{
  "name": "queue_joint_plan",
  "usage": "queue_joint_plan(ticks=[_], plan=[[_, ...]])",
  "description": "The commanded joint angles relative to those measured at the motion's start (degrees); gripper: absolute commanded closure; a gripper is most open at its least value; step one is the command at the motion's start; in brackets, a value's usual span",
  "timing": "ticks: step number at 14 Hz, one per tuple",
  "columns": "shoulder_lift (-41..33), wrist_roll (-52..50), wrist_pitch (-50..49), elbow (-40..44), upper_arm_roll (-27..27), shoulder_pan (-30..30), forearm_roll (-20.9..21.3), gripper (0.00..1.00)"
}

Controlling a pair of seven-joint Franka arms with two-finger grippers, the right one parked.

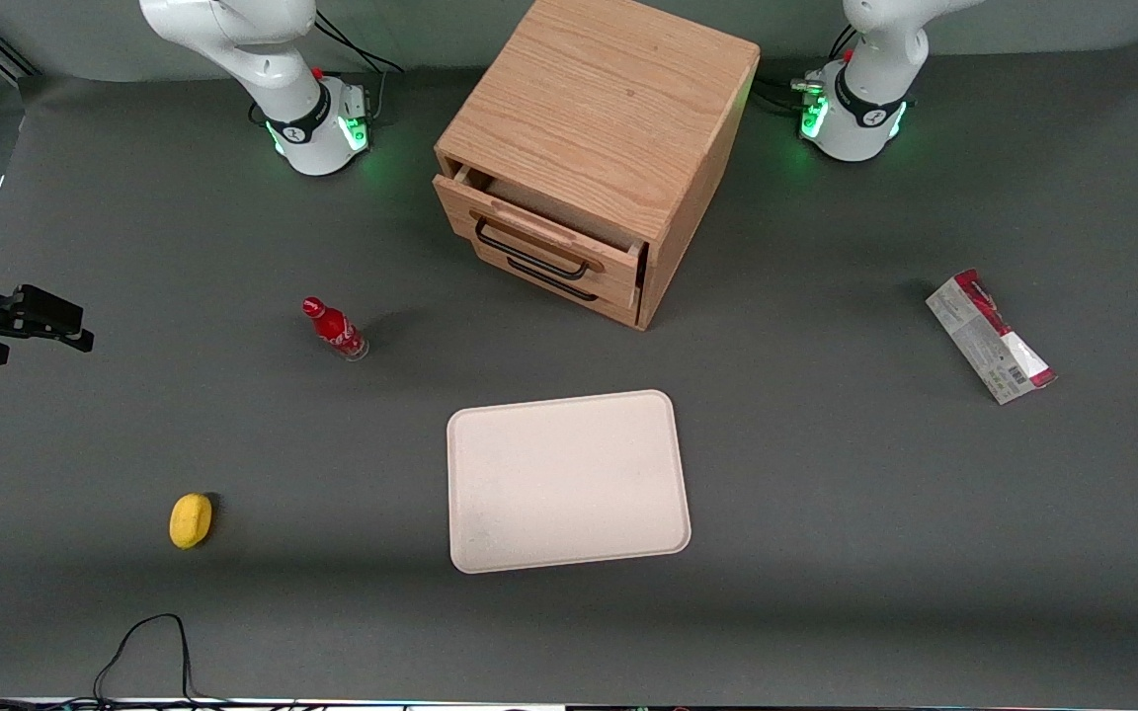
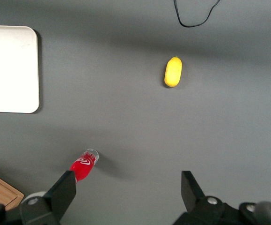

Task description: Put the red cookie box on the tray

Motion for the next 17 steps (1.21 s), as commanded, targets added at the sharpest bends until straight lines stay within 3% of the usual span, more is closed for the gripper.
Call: queue_joint_plan(ticks=[1,5,9,15,17], plan=[[0.35,-2.21,-1.46,0.14,-0.59,-0.98,1.3,0.0],[0.61,-4.76,8.26,-8.72,-0.59,-3.0,1.82,0.0],[1.22,-14.6,20.93,-21.64,-0.59,-5.37,1.82,0.0],[2.19,-15.31,45.78,-40.8,-0.15,-3.28,1.74,0.0],[4.99,-14.7,51.34,-43.19,-0.15,-2.39,1.74,0.0]])
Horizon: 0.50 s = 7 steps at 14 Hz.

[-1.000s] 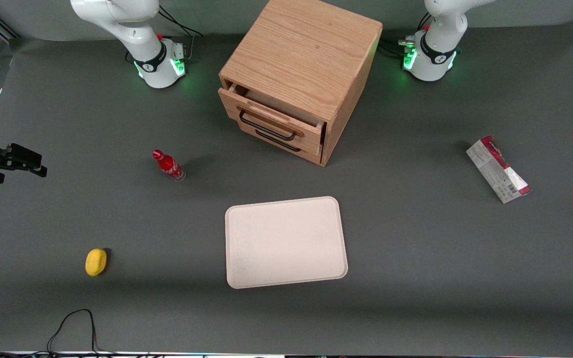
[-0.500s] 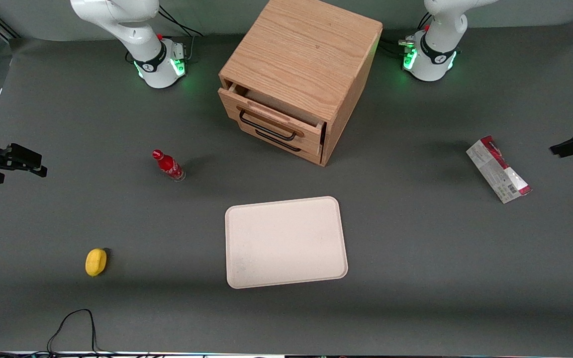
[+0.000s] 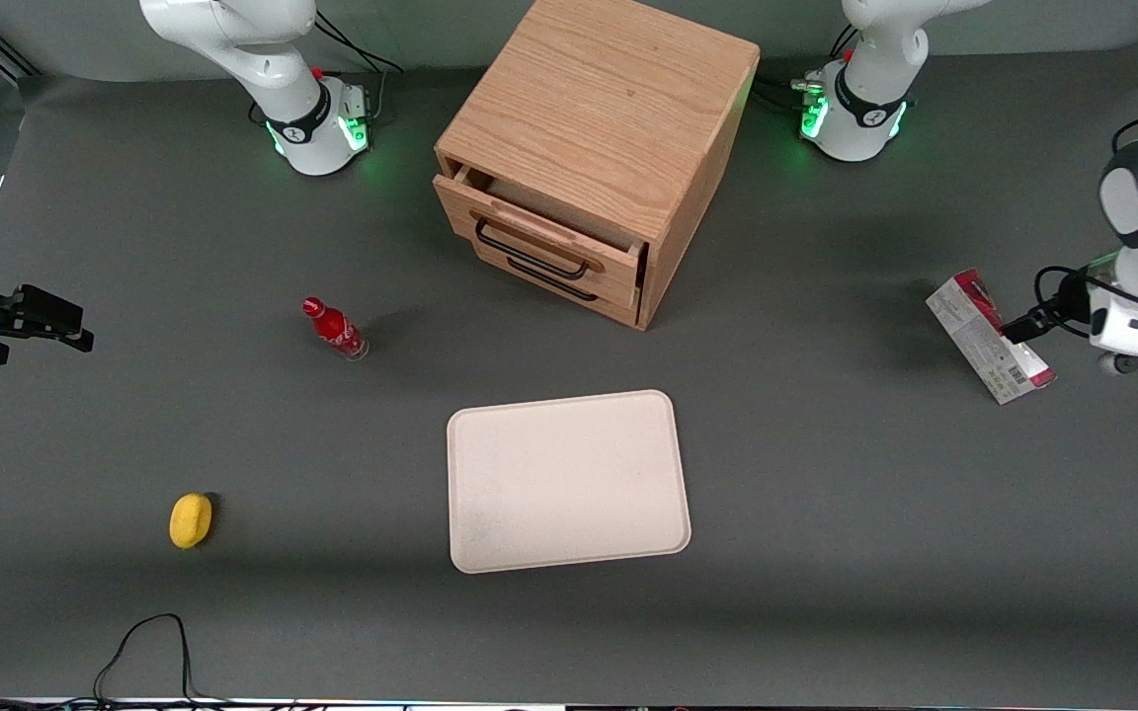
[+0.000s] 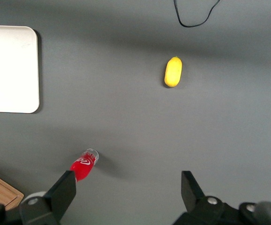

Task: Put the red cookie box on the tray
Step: 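Lower the left gripper onto the red-and-white cookie box and close it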

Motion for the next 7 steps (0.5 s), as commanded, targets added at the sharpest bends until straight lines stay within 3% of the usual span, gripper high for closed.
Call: queue_joint_plan(ticks=[1,4,5,7], plan=[[2.35,-0.6,7.58,-4.06,-0.05,0.99,0.8,0.0],[6.23,-0.51,13.57,-5.39,-0.05,1.77,0.8,0.0],[7.11,-0.51,14.19,-5.39,-0.05,1.78,0.8,0.07],[7.55,-0.33,15.16,-5.39,-0.05,1.78,0.89,0.48]])
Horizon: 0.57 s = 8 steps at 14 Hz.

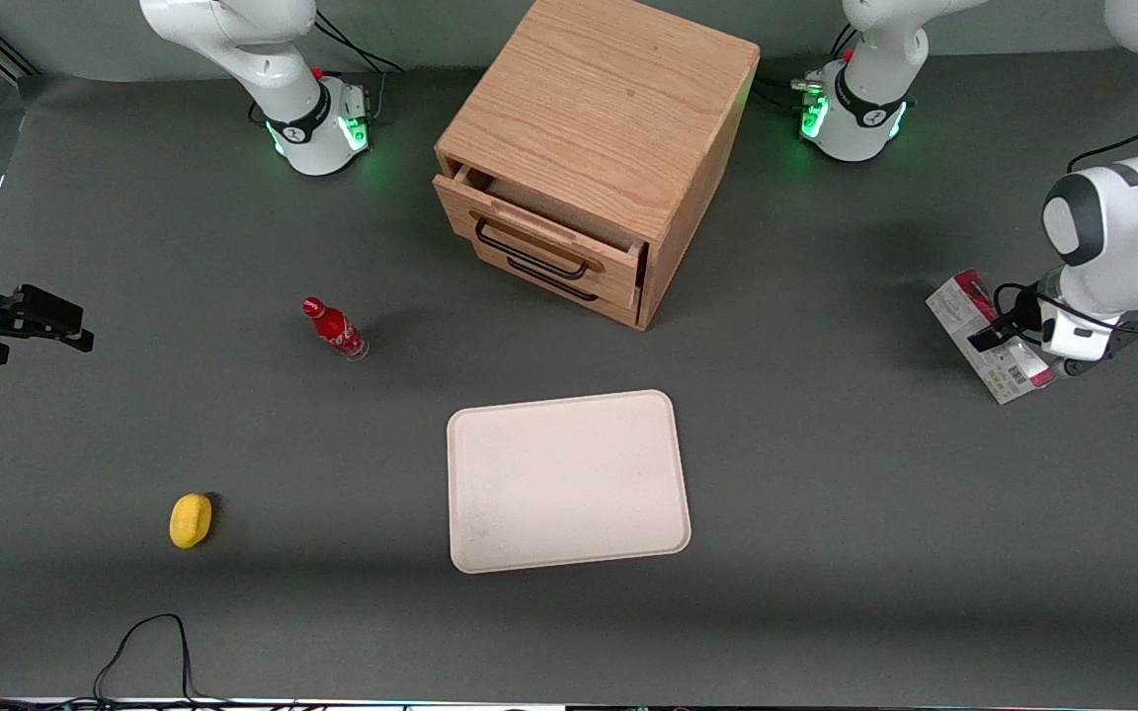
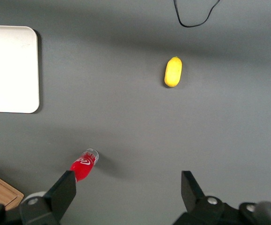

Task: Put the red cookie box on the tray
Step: 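Lower the left gripper onto the red-and-white cookie box and close it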

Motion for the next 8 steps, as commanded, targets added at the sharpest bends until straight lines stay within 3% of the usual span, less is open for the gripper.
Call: queue_joint_plan(ticks=[1,2,8], plan=[[-0.15,-0.36,0.89,-0.23,-0.16,0.23,0.88,0.83],[-0.15,-0.36,0.81,-0.15,-0.07,0.14,0.88,1.0],[-0.15,-0.18,0.81,0.03,-0.16,0.05,2.02,1.0]])
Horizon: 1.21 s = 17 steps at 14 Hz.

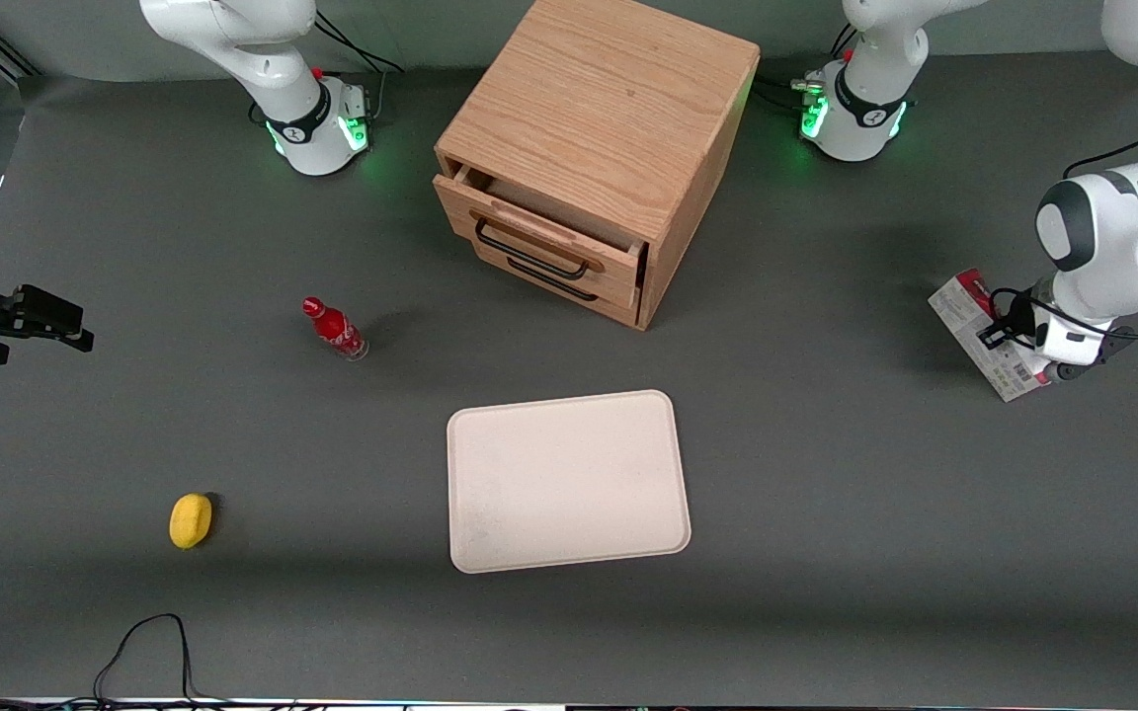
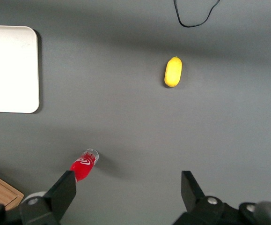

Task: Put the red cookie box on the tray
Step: 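Lower the left gripper onto the red-and-white cookie box and close it, then lift the cookie box upright with the left gripper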

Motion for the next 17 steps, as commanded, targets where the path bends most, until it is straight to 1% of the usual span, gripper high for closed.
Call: queue_joint_plan(ticks=[1,3,5,6,7,10,12,13,15,17], plan=[[-0.71,-0.22,-0.42,0.28,0.0,-0.06,1.22,1.0],[-3.5,0.74,-3.82,1.16,-0.18,-0.5,1.22,1.0],[-9.73,1.27,-10.93,2.47,-0.97,-1.37,3.14,1.0],[-12.55,1.53,-17.23,4.57,-1.14,-2.33,3.33,1.0],[-13.97,2.06,-25.39,8.51,-1.58,-3.13,3.33,1.0],[-14.24,2.5,-45.54,24.66,-3.25,-5.94,2.28,1.0],[-13.46,6.44,-56.7,35.65,-3.34,-7.26,-1.66,1.0],[-12.67,6.89,-60.76,39.88,-3.34,-7.26,-3.25,1.0],[-12.14,7.51,-64.3,45.09,-3.43,-7.62,-5.1,1.0],[-10.74,7.43,-64.58,47.38,-5.0,-9.1,-6.07,1.0]])
